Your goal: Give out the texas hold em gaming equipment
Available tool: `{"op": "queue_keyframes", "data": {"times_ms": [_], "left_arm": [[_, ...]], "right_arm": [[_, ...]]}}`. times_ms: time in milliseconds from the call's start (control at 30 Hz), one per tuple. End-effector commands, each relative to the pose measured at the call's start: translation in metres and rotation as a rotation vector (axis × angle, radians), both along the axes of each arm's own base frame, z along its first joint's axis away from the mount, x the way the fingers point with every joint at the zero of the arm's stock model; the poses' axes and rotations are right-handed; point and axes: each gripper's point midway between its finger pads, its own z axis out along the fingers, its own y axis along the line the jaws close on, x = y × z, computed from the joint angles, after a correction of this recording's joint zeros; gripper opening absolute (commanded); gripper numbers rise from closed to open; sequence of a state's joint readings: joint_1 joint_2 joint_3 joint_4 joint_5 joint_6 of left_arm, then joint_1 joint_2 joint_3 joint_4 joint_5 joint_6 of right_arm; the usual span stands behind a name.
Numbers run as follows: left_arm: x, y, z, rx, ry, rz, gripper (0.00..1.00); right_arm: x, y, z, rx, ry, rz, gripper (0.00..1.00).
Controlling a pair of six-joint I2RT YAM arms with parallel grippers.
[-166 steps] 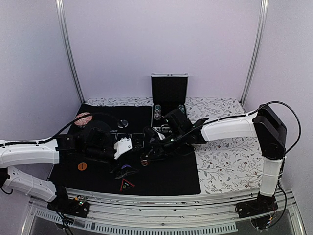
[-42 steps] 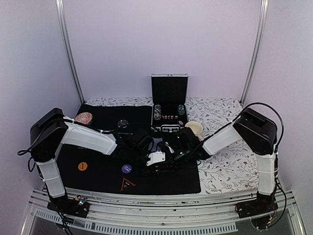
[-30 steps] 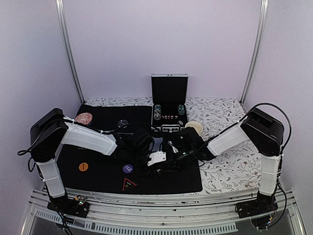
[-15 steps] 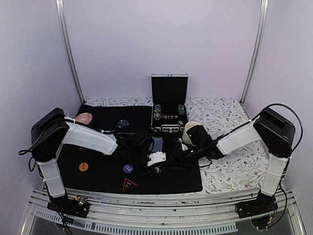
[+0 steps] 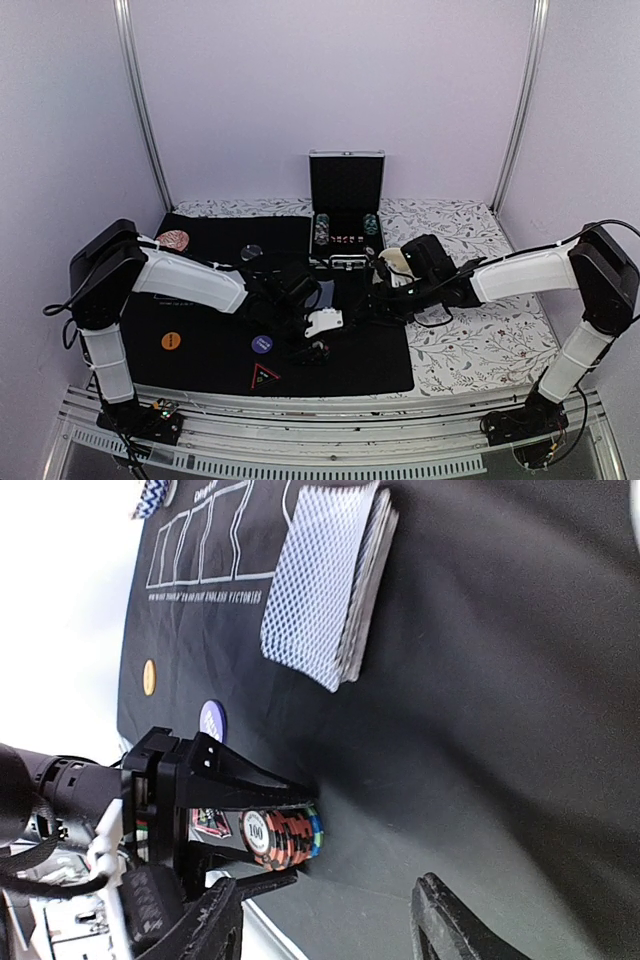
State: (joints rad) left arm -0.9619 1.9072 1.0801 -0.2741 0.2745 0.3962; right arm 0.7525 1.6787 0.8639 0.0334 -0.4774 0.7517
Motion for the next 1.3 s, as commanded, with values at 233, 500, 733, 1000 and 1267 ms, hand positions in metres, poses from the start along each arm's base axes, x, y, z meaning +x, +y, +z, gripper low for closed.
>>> {"op": "queue_keyframes", "data": {"times_ms": [233,500,733,1000,1267], "left_arm": [[-0.021,0.038,-0.057,0.274,0.059,0.017,0.57],[-0.019,0.046,-0.063,0.333,0.055,0.034,0.60],[-0.016,0.033,-0.056,0.293,0.023,0.046,0.36],[-0.013,0.037,-0.049,0.314,0.003,0.079,0.00],[0.007,0.032,-0.007,0.268,-0.013,0.177,0.00]], "right_arm": [[0.004,-0.038,0.009,-0.080,-0.089,-0.042,0.59],[0.004,-0.038,0.013,-0.081,-0.115,-0.032,0.59],[0.005,-0.040,0.014,-0.084,-0.122,-0.035,0.59],[0.005,-0.043,0.017,-0.090,-0.132,-0.041,0.60],[0.004,-0.049,0.021,-0.093,-0.145,-0.050,0.59]]}}
